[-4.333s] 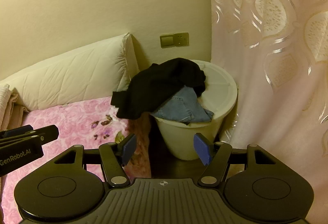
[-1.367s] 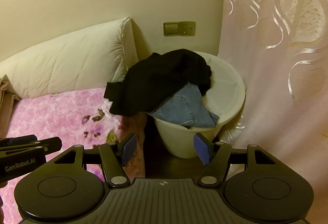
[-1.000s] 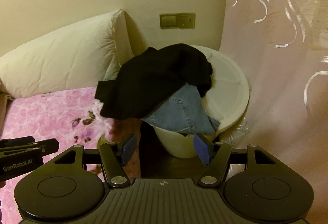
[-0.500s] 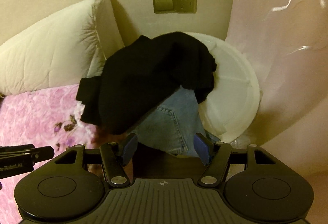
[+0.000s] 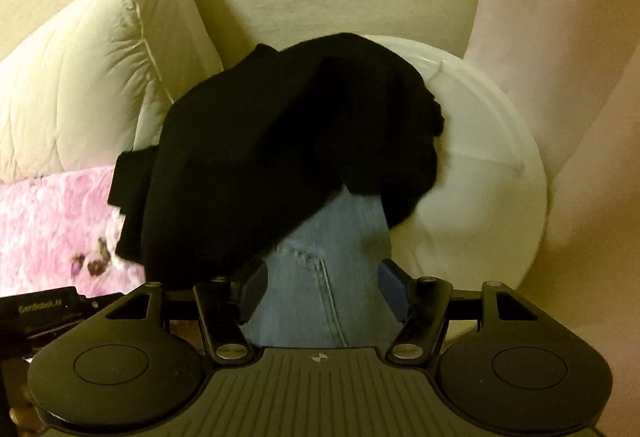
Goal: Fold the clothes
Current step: 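Grasp the black garment with both grippers and lift it from the bucket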
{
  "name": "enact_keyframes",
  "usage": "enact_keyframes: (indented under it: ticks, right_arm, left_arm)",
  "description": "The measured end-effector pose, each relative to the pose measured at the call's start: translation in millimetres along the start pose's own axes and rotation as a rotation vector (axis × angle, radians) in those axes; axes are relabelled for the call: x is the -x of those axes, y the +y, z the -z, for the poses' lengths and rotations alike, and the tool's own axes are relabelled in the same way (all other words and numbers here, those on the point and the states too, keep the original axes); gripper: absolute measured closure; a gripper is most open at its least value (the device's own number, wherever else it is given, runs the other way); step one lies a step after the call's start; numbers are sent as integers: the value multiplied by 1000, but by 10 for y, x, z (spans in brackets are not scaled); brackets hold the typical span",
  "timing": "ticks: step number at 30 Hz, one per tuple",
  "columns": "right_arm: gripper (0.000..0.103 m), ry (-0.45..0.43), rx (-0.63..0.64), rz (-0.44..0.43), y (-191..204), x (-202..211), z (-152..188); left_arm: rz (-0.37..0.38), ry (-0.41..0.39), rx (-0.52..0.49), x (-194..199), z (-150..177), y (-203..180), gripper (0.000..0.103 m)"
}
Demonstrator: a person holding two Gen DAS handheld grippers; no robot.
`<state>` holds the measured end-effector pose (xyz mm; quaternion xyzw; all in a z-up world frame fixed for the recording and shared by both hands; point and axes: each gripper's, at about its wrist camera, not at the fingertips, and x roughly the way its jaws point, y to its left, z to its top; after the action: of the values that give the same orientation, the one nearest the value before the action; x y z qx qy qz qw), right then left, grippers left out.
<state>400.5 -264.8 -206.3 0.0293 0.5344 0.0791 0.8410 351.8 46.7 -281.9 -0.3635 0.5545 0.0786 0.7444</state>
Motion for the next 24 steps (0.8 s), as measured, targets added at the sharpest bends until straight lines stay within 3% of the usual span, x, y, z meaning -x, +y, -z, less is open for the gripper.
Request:
enact_keyframes:
  ticks: [6, 13, 19, 20, 21, 22, 23, 24]
  right_arm:
    - [38, -54, -1, -48, 85, -219, -319]
    - [38, -110, -168, -141, -1, -481, -655]
    - [38, -30, -309, -212, -94, -832, -765]
    - [44, -18, -312, -214, -98, -868, -762]
    - [79, -6, -312, -217, -99, -902, -760]
    - [96, 6, -281, -226, -65, -906, -765]
    - [97, 16, -248, -234, -28, -906, -770]
    - [99, -4, -203, -224, 29, -863, -772]
  left_arm:
    - [87, 6, 221, -264, -151, 122, 55]
    - [195, -38, 406, -490, -263, 276, 54]
    - [232, -33, 501, -667, -367, 433, 59]
    - [247, -39, 511, -686, -387, 439, 74]
    - [260, -45, 512, -690, -414, 434, 86]
    - [265, -52, 506, -686, -444, 423, 89]
    - [254, -58, 478, -660, -482, 395, 100]
    - [250, -62, 443, -623, -511, 372, 100]
